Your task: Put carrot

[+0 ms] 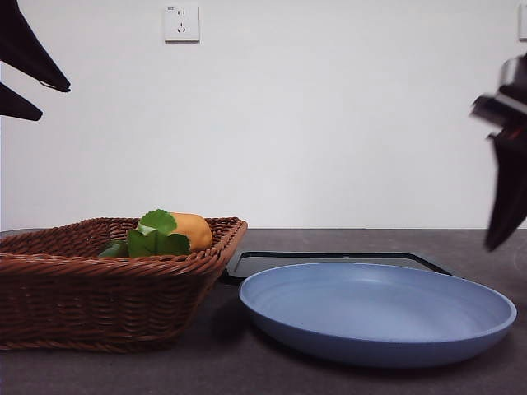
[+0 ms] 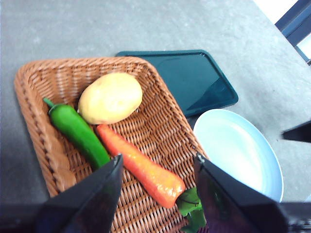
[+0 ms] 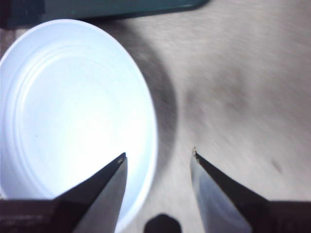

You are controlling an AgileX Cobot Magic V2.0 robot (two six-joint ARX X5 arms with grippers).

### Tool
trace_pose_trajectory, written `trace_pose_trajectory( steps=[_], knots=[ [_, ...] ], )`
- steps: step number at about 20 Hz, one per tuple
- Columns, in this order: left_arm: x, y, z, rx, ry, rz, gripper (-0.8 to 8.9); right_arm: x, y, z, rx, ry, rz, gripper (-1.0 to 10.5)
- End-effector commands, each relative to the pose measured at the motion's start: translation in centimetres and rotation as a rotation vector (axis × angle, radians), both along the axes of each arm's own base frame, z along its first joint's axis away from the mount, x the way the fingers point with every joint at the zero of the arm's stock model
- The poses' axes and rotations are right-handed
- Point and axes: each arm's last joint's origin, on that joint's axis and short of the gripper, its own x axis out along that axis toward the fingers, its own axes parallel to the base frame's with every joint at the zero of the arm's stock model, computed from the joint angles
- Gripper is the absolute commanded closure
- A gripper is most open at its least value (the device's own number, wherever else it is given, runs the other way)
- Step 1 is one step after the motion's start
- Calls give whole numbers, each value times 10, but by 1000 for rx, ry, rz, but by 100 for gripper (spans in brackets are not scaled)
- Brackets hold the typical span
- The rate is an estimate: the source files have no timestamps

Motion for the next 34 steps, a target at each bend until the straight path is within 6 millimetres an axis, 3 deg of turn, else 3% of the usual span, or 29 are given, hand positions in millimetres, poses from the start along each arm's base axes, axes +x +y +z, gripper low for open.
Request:
trace_pose_trajectory(
  steps=[1,6,11,15,21,25,29,34],
  knots=[
    [2,-1,4,-9,-14,-9,555,13,9,-11,3,12,19,713],
    [2,-1,4,-9,-16,-9,555,27,14,-35,-7,62,25,746],
    [3,-3,6,-11,-46,-16,555,27,16,-36,53,79,55,939],
    [4,-7,9,-46,-48,-18,555,25,16,-34,61,81,56,943],
    [0,-34,7,-3,-27,-27,511,2,-1,2,65,24,4,943],
    [4,-60,-8,68,67,-46,513,-21,-13,33,74,-92,-28,943],
    [21,-83,-22,214,215,-19,518,-40,-19,53,38,-207,-66,943],
    [56,-104,-34,349,411,-2,518,-49,-20,59,41,-245,-69,943]
  ],
)
